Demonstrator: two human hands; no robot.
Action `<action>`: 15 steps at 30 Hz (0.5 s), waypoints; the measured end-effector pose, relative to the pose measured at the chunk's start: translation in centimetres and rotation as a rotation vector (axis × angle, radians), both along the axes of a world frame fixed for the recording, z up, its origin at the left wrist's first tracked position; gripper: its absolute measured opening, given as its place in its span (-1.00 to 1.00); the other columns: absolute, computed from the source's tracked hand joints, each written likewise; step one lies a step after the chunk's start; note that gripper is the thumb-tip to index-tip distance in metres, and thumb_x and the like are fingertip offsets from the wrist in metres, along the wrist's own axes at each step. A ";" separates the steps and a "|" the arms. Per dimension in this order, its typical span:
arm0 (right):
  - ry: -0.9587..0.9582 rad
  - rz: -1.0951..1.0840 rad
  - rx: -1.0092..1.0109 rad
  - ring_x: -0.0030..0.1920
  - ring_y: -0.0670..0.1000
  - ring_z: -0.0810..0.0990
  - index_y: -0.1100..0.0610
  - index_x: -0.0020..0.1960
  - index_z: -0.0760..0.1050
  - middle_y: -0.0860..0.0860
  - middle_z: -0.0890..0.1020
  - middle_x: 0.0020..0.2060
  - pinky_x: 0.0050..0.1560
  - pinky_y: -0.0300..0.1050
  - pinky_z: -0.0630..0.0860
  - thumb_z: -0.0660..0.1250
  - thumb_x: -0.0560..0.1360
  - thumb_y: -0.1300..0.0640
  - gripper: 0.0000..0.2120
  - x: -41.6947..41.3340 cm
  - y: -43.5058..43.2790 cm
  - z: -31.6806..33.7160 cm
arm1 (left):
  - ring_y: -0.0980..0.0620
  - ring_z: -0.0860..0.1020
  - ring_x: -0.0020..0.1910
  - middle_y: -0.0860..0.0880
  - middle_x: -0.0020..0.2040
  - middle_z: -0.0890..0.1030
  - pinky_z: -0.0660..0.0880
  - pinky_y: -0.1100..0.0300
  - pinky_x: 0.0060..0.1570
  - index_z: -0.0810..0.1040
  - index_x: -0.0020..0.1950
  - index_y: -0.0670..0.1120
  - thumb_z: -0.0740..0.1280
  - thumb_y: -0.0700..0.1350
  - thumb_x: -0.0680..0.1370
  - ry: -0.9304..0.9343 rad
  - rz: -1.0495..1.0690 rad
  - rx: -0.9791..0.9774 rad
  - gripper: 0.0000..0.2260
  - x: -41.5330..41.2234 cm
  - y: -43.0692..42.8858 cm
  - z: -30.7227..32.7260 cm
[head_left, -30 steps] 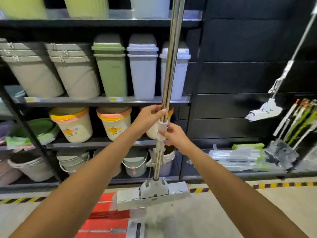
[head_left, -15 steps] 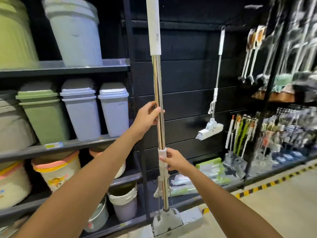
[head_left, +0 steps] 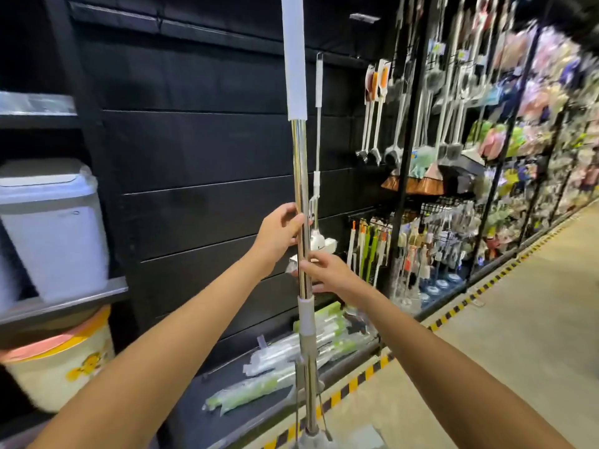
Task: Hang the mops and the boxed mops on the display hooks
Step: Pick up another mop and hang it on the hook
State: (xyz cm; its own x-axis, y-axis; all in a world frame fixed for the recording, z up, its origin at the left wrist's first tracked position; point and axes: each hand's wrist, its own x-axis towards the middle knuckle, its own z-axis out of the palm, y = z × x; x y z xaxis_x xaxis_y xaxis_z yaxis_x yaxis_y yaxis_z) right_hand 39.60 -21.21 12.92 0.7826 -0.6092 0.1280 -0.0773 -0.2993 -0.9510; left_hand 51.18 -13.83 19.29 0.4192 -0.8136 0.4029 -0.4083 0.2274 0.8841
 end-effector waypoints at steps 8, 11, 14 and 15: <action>0.035 0.000 -0.033 0.01 0.06 0.67 0.26 0.17 0.47 0.09 0.65 -0.02 -0.05 -0.13 0.60 0.26 0.59 0.09 -0.74 -2.9 -14.0 2.2 | 0.25 0.58 -0.05 0.11 -0.03 0.61 0.52 0.41 -0.18 0.40 0.33 -0.12 0.21 -0.15 0.64 -0.076 -0.125 0.079 -0.74 -1.2 -14.0 1.4; 0.033 -0.014 -0.019 0.01 0.03 0.66 0.22 0.13 0.49 0.07 0.66 -0.04 -0.04 -0.12 0.58 0.26 0.59 0.12 -0.80 -3.3 -17.9 2.2 | 0.10 0.60 0.08 0.05 0.07 0.62 0.57 0.22 0.00 0.42 0.35 -0.10 0.22 -0.11 0.63 -0.061 -0.146 0.119 -0.71 -0.8 -18.4 2.1; 0.019 -0.021 -0.011 0.02 0.04 0.65 0.12 0.01 0.51 0.06 0.65 -0.04 -0.02 -0.12 0.56 0.25 0.60 0.13 -0.91 -3.5 -21.6 2.2 | -0.04 0.55 0.21 -0.06 0.23 0.56 0.53 0.02 0.20 0.38 0.41 -0.07 0.22 -0.04 0.63 -0.059 -0.131 0.108 -0.65 -0.8 -22.7 3.3; 0.017 -0.026 -0.010 0.06 0.07 0.64 0.11 -0.01 0.51 0.10 0.65 0.00 0.01 -0.10 0.55 0.25 0.59 0.12 -0.91 -3.5 -22.9 2.1 | -0.05 0.54 0.24 -0.08 0.27 0.53 0.51 0.00 0.23 0.36 0.43 -0.07 0.22 -0.03 0.63 -0.049 -0.129 0.093 -0.63 -0.9 -24.0 3.7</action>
